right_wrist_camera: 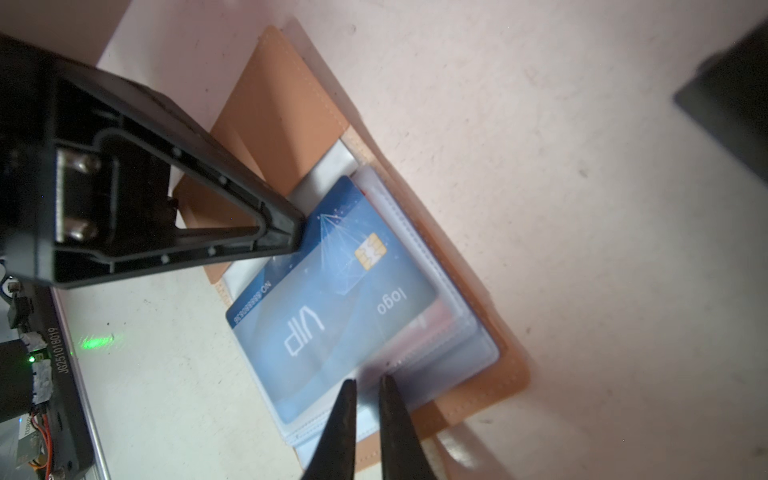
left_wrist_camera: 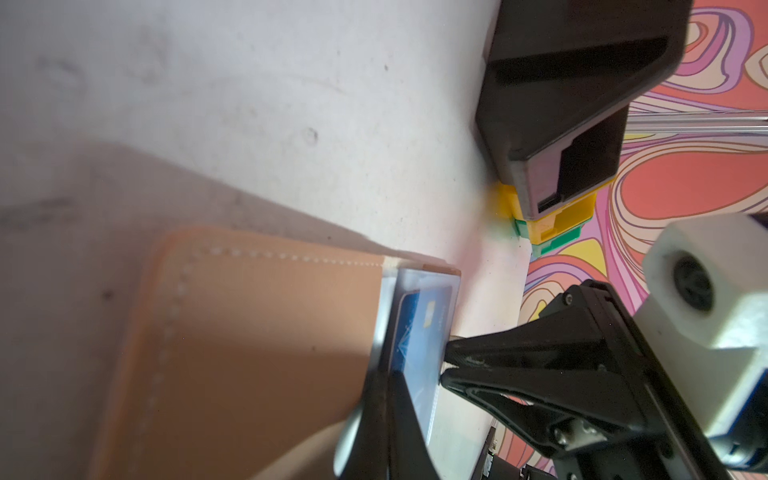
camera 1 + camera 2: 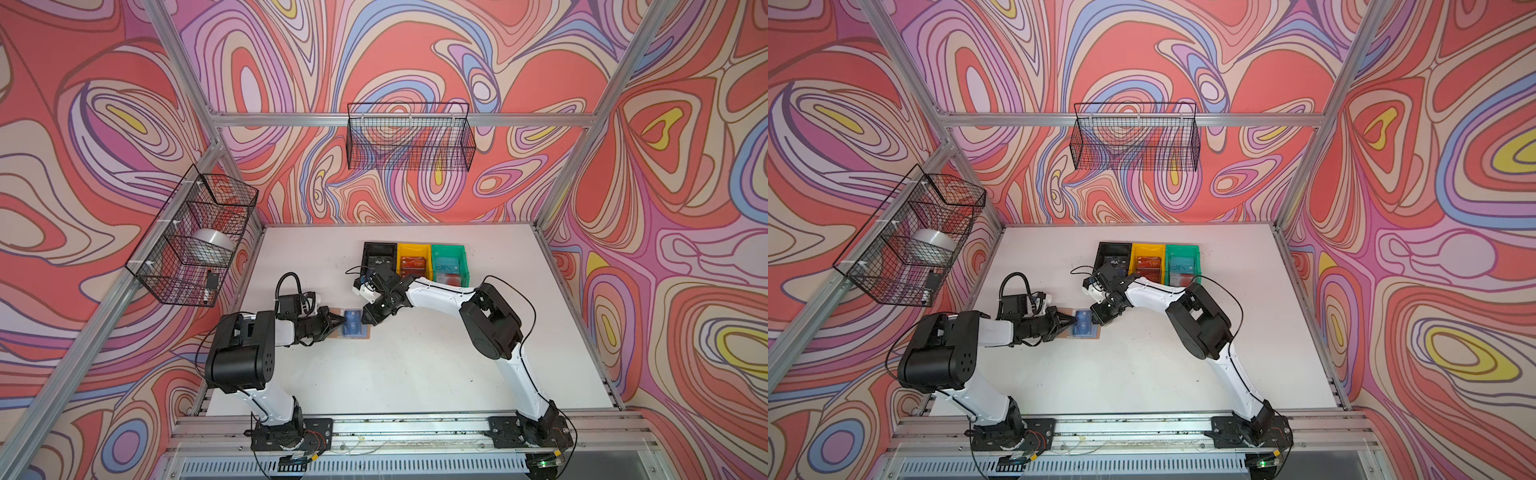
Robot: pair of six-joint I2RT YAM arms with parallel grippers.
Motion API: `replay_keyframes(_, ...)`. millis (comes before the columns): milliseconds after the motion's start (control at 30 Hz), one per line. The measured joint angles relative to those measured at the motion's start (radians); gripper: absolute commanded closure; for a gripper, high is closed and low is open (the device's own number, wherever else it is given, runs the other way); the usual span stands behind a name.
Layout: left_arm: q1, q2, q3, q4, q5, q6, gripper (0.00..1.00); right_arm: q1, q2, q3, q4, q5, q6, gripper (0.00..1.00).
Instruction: Take the credit cards out of the card holder
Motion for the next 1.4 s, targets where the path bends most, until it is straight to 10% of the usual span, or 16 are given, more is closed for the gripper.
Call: replay_keyframes(1400, -0.001, -0.112, 0.000, -0.137, -0.032, 0.038, 1.00, -0.024, -0.035, -0.076, 0.038, -0.021, -0.045, 0.82)
